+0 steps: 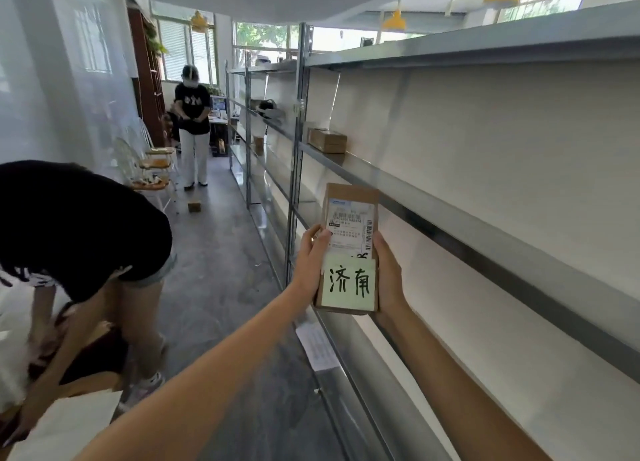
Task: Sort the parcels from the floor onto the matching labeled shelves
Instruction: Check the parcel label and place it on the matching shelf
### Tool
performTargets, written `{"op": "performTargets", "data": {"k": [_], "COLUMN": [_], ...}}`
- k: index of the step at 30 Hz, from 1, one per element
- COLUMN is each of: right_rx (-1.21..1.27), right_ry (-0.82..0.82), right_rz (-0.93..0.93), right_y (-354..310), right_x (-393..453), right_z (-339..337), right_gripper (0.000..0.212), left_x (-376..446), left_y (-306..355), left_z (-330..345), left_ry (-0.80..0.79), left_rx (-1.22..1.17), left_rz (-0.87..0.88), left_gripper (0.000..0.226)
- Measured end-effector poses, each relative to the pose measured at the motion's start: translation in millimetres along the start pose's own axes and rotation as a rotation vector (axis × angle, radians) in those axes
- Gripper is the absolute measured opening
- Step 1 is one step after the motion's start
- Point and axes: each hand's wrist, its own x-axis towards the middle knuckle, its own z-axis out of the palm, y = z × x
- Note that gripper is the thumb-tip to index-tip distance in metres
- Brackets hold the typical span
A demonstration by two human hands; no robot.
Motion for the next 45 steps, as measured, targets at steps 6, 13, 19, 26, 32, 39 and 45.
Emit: {"op": "performTargets", "data": {"k": [6, 13, 19, 26, 32, 39, 45], "right_rx": [-0.026, -0.067, -0.070, -0.039, 0.018, 0.023, 0.020], "right_ry": [0.012, 0.032, 0.011, -0.029, -0.044, -0.050, -0.078], "right_rz": [-0.011, -0.046, -0.040, 0.007, 0.035, 0.027, 0.015], "right_y": [14.6, 37.6, 59.9, 71.7, 75.7, 97.5, 127.8], "right_x": [61.0, 130.3, 195.6, 297.4, 373.7, 445.3, 499.2], "right_z": [47.5, 92.5, 111.2, 119.7, 146.2, 179.6, 226.4], "right_gripper": [0.052, 0.073, 0.075, 0.046, 0.051, 0.056, 0.066], "left_x": [71.0, 142.3, 204.5, 292.3, 359.8, 417.3, 480.2], "left_y": [5.5, 7.8, -0.3, -10.9, 0.8, 5.6, 9.8], "left_z": [-40.4, -78.9, -99.5, -103.9, -112.2, -137.1, -185.2], "left_ry": [0.000, 0.027, 0.050, 0.117, 0.161, 0.176, 0.210], "left_rx": [-0.014, 0.012, 0.046, 0.066, 0.130, 0.153, 0.178], "left_rz": [0.013, 0.015, 0.021, 0.031, 0.054, 0.076, 0.070], "left_gripper": [0.033, 0.036, 0.024, 0.030, 0.040, 0.038, 0.039]}}
